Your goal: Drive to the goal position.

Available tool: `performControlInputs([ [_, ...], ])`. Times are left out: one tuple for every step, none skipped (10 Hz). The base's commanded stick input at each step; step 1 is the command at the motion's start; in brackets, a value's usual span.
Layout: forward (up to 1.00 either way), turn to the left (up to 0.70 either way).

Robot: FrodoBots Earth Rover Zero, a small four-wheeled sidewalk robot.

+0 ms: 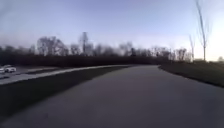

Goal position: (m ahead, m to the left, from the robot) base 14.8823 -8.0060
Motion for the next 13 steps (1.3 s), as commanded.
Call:
performControlInputs([
  [1.00,0.01],
  [1.00,0.01],
  [1.00,0.01],
  [1.00,0.01],
  [1.00,0.01],
  [1.00,0.01],
  [1.00,0.01],
  [1.00,0.01],
  [1.00,0.01],
  [1.00,0.01],
  [1.00,0.01],
  [1.00,0.01],
  [1.00,0.01],
])
